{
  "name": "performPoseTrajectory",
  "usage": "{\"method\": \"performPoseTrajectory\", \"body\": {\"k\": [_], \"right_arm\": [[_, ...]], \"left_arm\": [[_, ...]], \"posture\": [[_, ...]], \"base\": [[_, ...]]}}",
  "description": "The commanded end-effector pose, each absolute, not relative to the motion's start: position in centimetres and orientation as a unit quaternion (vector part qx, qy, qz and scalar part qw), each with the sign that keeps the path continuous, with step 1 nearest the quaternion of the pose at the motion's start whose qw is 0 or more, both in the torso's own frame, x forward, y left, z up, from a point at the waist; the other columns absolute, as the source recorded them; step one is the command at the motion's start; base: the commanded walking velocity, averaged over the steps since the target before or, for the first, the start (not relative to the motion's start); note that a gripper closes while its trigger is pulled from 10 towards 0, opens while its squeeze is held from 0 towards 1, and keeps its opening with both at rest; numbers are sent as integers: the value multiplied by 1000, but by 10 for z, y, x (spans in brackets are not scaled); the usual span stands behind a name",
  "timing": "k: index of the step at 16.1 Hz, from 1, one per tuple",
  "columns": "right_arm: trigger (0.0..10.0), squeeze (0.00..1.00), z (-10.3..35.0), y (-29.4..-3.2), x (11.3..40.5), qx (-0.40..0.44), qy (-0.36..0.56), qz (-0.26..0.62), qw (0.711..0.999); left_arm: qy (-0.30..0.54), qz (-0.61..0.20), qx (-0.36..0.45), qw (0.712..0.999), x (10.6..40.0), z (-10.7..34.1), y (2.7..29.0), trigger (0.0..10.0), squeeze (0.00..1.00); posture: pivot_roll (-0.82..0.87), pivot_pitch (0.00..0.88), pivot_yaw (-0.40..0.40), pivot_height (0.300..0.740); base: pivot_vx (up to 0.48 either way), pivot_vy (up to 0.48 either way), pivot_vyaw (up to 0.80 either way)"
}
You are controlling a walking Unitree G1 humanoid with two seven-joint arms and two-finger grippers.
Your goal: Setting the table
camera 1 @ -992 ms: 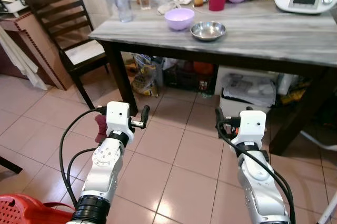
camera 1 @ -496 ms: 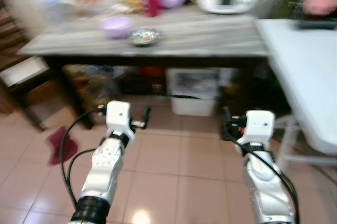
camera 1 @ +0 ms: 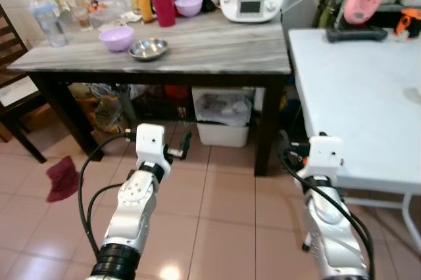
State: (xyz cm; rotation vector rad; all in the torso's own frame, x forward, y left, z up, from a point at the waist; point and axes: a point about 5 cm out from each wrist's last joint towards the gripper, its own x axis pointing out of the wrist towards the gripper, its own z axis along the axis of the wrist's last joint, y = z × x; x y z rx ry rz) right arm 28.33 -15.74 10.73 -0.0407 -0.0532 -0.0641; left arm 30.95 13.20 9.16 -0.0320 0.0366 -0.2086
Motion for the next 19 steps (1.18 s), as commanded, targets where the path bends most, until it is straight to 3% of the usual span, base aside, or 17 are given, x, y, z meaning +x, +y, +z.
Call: {"method": "performPoseTrajectory", "body": {"k": [1,12,19], "right_arm": [[10000,0,113,-157,286,-22,-38,-31,999],[10000,0,113,-158,285,-20,-38,-39,998],[10000,0,117,-161,282,-17,-45,-51,998]], "left_arm": [[10,-105,-15,994,312,98,133,10000,0],[19,-112,-15,993,311,98,134,10000,0],[13,-117,-19,993,306,97,138,10000,0]], "posture": [[-206,15,144,740],[-203,66,154,740],[-198,106,153,740]], "base": [[0,-480,0],[0,-469,0],[0,0,0]]}}
